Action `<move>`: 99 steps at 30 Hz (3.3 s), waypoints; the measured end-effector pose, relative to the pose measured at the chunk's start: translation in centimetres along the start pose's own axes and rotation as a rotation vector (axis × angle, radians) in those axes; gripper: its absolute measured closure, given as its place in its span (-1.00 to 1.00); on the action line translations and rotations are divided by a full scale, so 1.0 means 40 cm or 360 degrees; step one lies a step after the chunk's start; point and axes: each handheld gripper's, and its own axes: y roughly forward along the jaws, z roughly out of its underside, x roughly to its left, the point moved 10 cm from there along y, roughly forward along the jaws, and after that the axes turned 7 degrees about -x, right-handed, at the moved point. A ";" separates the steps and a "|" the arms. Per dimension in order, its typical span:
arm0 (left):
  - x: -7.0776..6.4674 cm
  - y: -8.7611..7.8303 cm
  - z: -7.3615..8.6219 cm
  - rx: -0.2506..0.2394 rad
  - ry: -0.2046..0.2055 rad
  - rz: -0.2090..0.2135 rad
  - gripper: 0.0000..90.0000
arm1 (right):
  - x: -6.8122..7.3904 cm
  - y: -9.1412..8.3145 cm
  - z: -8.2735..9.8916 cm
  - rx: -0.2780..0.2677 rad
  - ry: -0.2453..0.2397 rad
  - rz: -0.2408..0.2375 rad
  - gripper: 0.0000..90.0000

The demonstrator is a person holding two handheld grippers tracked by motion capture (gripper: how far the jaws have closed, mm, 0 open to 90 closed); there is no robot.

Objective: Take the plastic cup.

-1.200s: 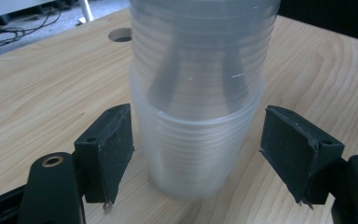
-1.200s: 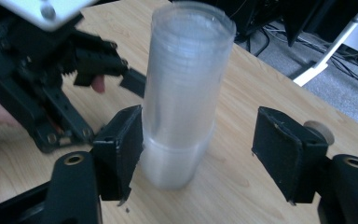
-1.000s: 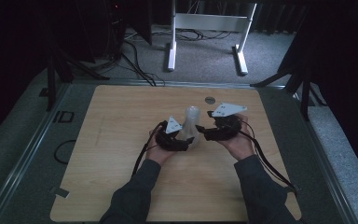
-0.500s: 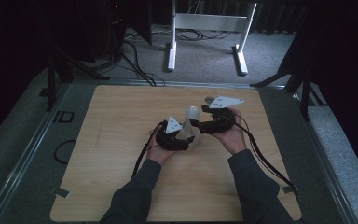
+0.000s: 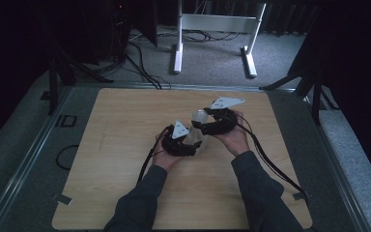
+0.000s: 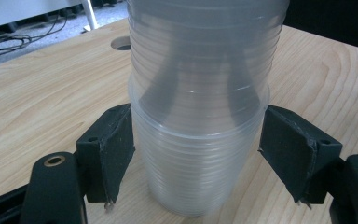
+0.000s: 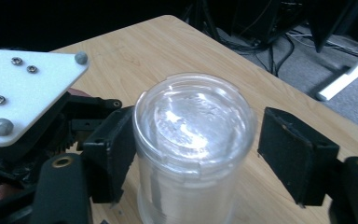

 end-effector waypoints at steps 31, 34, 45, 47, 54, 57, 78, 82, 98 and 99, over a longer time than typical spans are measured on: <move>-0.001 0.000 0.001 0.0008 0.0021 -0.0003 -0.32 | -0.002 -0.015 -0.022 -0.0057 0.0023 -0.0040 -0.12; -0.001 0.000 0.000 0.0007 0.0022 -0.0003 -0.32 | -0.002 -0.017 -0.023 -0.0052 0.0020 -0.0042 -0.12; 0.002 -0.004 -0.002 0.0006 0.0024 -0.0007 -0.29 | 0.001 -0.027 -0.048 -0.0037 0.0002 -0.0037 -0.11; 0.002 -0.004 -0.002 0.0004 0.0021 -0.0007 -0.29 | 0.001 -0.031 -0.055 -0.0039 0.0002 -0.0037 -0.11; 0.001 -0.005 -0.009 -0.0019 0.0026 -0.0012 -0.30 | -0.005 -0.047 -0.067 -0.0052 0.0016 -0.0045 -0.11; -0.003 -0.005 -0.013 -0.0034 0.0031 -0.0006 -0.37 | -0.005 -0.041 -0.058 -0.0027 0.0021 -0.0048 -0.11; -0.011 0.018 -0.027 -0.0033 0.0085 -0.0031 -0.42 | 0.000 -0.018 -0.039 0.0014 0.0028 -0.0070 -0.13; -0.011 0.018 -0.026 -0.0026 0.0089 -0.0031 -0.41 | -0.002 -0.023 -0.044 0.0004 0.0023 -0.0070 -0.12; -0.014 0.016 -0.023 -0.0017 0.0085 -0.0014 -0.36 | -0.012 -0.065 -0.081 -0.0046 0.0059 -0.0086 -0.09; -0.014 0.017 -0.023 -0.0019 0.0083 -0.0013 -0.36 | -0.012 -0.069 -0.085 -0.0046 0.0053 -0.0081 -0.09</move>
